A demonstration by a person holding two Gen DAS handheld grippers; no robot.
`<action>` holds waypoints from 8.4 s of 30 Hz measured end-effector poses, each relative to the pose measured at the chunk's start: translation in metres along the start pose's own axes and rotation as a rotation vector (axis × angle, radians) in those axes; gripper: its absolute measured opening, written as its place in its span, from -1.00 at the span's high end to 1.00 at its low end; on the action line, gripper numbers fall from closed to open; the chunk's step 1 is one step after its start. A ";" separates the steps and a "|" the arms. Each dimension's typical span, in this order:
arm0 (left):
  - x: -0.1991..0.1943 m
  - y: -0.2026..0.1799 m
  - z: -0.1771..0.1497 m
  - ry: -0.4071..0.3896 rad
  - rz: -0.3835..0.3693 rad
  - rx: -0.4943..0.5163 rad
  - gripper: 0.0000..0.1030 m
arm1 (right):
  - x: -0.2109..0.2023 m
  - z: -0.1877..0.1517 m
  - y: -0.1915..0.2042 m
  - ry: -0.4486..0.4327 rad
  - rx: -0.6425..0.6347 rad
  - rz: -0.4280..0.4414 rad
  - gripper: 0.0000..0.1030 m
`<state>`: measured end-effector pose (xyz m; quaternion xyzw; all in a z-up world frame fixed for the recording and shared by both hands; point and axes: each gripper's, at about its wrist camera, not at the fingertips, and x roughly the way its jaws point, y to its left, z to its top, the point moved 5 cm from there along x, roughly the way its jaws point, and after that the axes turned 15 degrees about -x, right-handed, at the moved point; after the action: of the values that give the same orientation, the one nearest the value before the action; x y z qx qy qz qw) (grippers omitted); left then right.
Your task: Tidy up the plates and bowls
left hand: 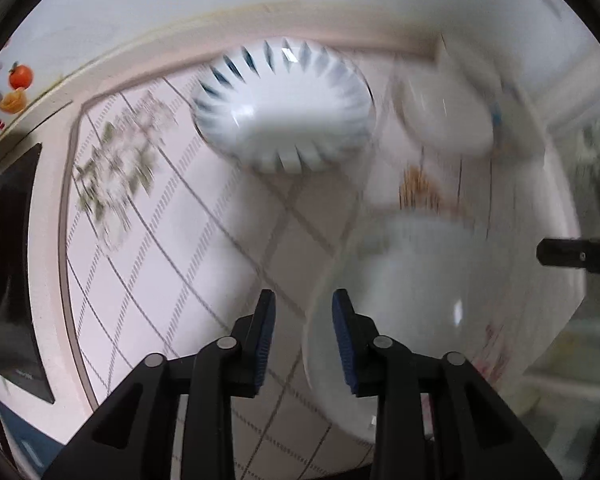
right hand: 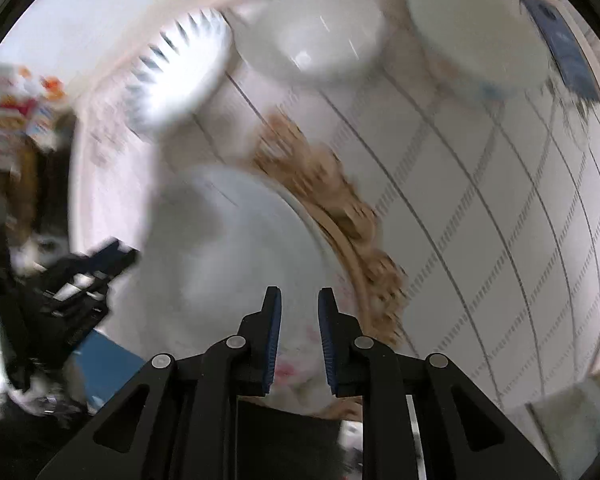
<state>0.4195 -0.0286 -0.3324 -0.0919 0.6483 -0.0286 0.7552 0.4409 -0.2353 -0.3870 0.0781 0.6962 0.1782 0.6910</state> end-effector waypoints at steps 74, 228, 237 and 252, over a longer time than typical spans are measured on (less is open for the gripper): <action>-0.007 -0.008 -0.057 -0.034 -0.052 -0.051 0.56 | -0.022 0.000 0.015 -0.062 -0.144 0.061 0.76; -0.002 -0.165 0.027 -0.036 -0.068 -0.198 0.77 | -0.078 0.103 -0.091 -0.019 -0.260 -0.049 0.80; -0.004 -0.201 -0.026 -0.016 -0.076 -0.088 0.77 | -0.102 0.022 -0.113 -0.035 -0.209 -0.042 0.80; 0.057 -0.236 -0.084 0.082 -0.014 0.049 0.77 | -0.063 -0.074 -0.176 0.001 -0.052 -0.035 0.80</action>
<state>0.3634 -0.2783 -0.3583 -0.0769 0.6771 -0.0535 0.7299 0.3944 -0.4309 -0.3923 0.0477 0.6928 0.1841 0.6956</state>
